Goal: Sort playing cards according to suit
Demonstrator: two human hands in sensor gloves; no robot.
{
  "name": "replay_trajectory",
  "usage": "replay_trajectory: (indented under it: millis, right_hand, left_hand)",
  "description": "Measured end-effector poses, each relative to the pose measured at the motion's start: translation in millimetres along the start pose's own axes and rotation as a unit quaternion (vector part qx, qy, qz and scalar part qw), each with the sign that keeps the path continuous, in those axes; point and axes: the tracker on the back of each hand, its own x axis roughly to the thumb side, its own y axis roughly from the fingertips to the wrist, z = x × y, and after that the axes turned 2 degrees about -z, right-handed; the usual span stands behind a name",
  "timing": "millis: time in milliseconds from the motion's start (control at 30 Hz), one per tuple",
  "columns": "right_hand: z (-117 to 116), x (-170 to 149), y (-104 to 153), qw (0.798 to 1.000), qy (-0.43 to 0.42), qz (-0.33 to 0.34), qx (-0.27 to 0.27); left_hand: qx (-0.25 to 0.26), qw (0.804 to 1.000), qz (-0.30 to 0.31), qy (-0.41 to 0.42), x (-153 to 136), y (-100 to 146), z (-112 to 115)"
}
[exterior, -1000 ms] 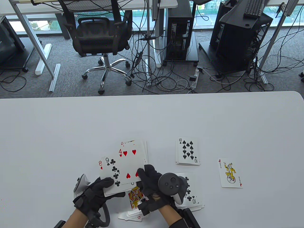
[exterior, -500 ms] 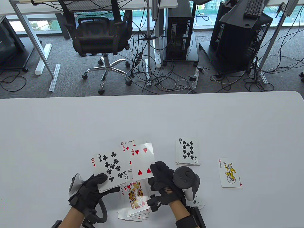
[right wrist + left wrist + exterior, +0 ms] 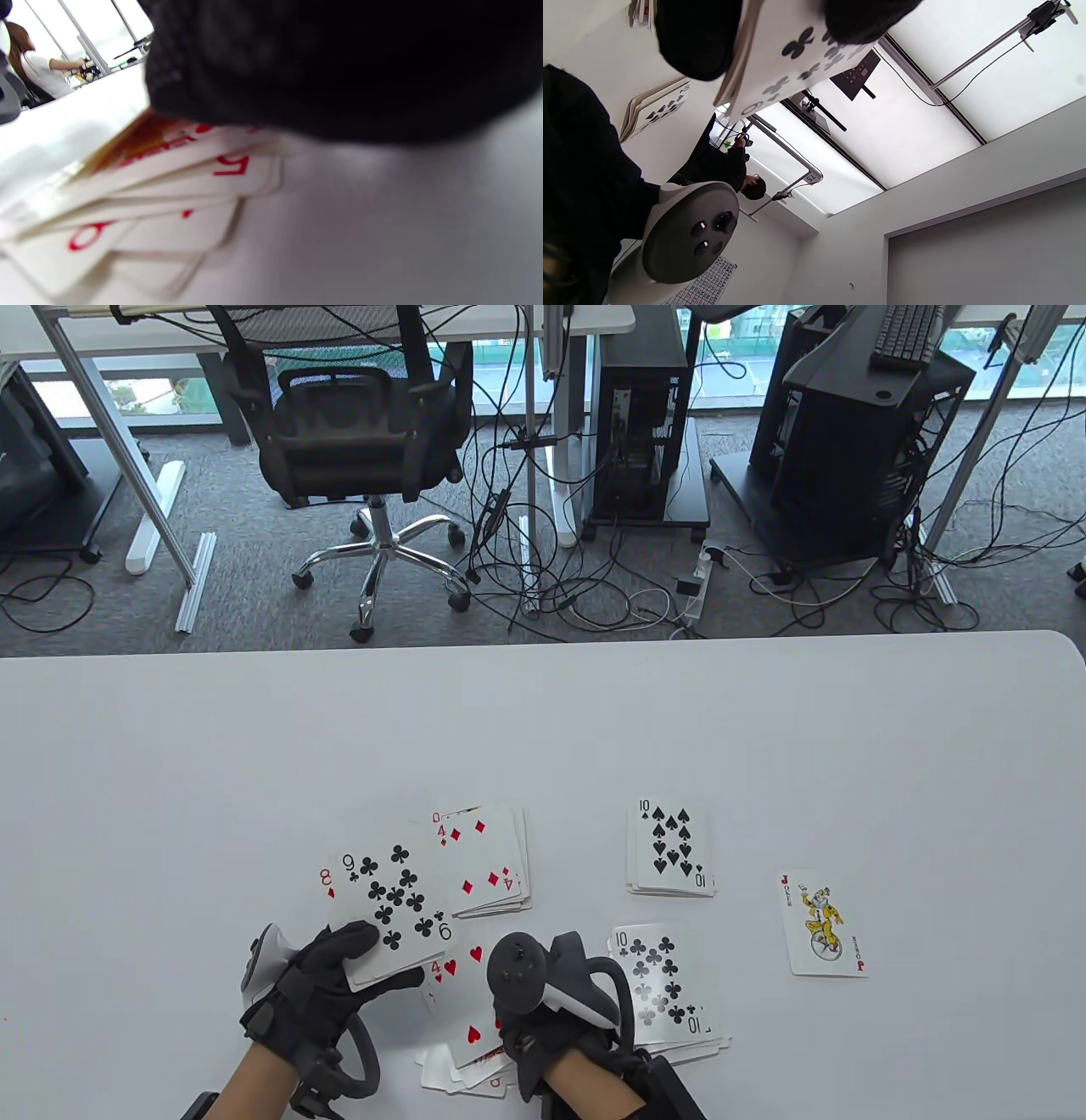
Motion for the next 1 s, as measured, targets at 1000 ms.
replay_trajectory:
  millis: [1000]
  right_hand:
    - [53.2, -24.3, 28.7, 0.931, -0.205, 0.109, -0.281]
  left_hand:
    - [-0.018, 0.999, -0.035, -0.026, -13.0, -2.5, 7.1]
